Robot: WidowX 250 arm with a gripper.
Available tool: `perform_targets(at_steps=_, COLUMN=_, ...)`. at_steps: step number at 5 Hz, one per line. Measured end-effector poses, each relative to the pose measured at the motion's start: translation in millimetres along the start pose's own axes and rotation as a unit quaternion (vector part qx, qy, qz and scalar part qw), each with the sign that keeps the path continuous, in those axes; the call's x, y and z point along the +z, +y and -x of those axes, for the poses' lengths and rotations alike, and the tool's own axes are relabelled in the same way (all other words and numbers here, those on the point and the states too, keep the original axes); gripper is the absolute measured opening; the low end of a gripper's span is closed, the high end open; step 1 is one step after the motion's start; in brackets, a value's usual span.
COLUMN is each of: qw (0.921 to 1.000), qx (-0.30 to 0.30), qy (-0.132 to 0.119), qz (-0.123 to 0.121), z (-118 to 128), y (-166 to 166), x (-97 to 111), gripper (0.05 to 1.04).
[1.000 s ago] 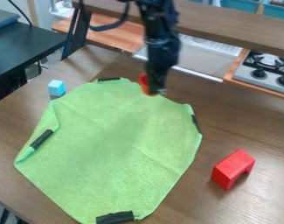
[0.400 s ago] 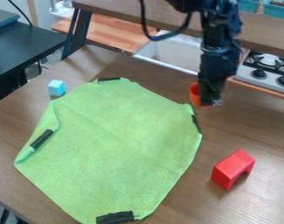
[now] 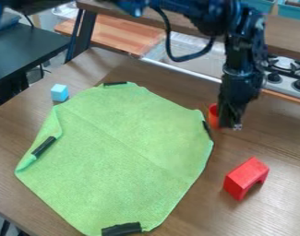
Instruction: Remove the red cup from the cloth
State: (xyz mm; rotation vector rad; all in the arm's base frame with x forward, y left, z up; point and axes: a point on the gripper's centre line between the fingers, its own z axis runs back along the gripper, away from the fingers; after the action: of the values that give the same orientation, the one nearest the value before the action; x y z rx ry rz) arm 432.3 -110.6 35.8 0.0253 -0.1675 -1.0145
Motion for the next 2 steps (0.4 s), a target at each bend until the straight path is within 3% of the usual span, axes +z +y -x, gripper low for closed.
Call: perform_targets(at_steps=2, qw=0.9998, qx=-0.014, qy=-0.010, qz=0.007, z=-14.7, y=-2.7, x=-3.4, gripper=0.096)
